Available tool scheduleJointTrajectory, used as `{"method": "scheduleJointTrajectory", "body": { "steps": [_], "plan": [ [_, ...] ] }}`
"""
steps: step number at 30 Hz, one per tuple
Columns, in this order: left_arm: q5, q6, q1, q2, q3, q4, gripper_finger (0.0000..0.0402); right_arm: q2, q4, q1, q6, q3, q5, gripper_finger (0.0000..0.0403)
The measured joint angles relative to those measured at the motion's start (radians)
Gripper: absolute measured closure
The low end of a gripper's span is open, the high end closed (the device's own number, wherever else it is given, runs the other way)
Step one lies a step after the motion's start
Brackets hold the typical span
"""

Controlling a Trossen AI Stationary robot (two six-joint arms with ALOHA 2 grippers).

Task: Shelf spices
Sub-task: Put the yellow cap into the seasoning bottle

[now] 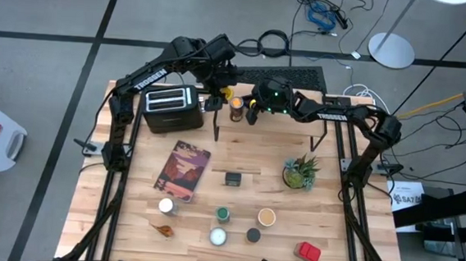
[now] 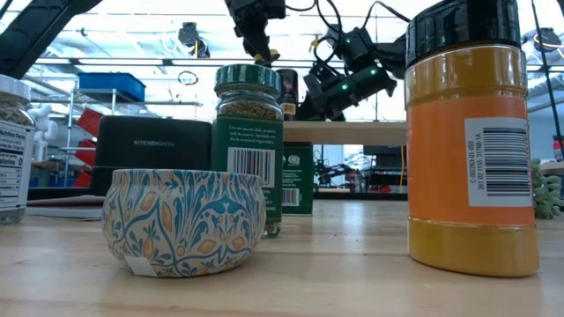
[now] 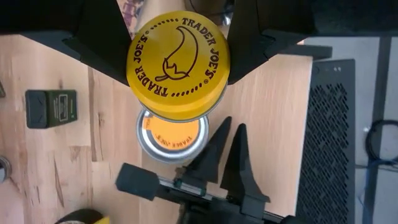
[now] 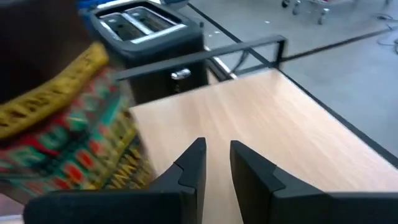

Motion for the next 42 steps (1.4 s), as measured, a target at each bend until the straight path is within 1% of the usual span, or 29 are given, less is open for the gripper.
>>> {"method": "scheduleJointTrajectory", "body": {
  "steps": [6, 12, 19, 23, 26, 29, 34, 37, 42],
  "plan": [
    [0.000, 0.022, -0.001, 0.000, 0.000, 0.007, 0.0173, -0.046, -0.041, -0.014, -0.024, 0.000, 0.000, 0.0344],
    [-0.003, 0.046, -0.029, 0.000, 0.000, 0.000, 0.0173, -0.152, -0.128, -0.024, -0.072, 0.000, -0.002, 0.0344],
    [-0.002, 0.048, -0.062, 0.000, 0.000, 0.000, 0.0173, -0.307, -0.286, 0.006, -0.285, 0.000, -0.006, 0.0344],
    [-0.002, 0.055, -0.073, 0.000, 0.000, -0.001, 0.0173, -0.373, -0.325, 0.055, -0.408, 0.000, -0.007, 0.0339],
    [-0.011, 0.061, -0.069, 0.000, 0.000, 0.004, 0.0173, -0.390, -0.339, 0.098, -0.479, 0.000, -0.005, 0.0322],
    [-0.031, 0.071, -0.063, 0.000, 0.000, 0.005, 0.0173, -0.391, -0.340, 0.130, -0.500, 0.000, 0.044, 0.0297],
    [-0.029, 0.071, -0.051, 0.000, 0.000, 0.018, 0.0173, -0.352, -0.344, 0.143, -0.554, 0.000, 0.079, 0.0265],
    [-0.021, 0.072, -0.050, 0.000, 0.000, 0.026, 0.0173, -0.339, -0.343, 0.173, -0.643, 0.000, 0.091, 0.0260],
    [-0.015, 0.075, -0.051, 0.000, 0.000, 0.019, 0.0173, -0.336, -0.291, 0.239, -0.810, 0.000, 0.221, 0.0267]
  ]
}}
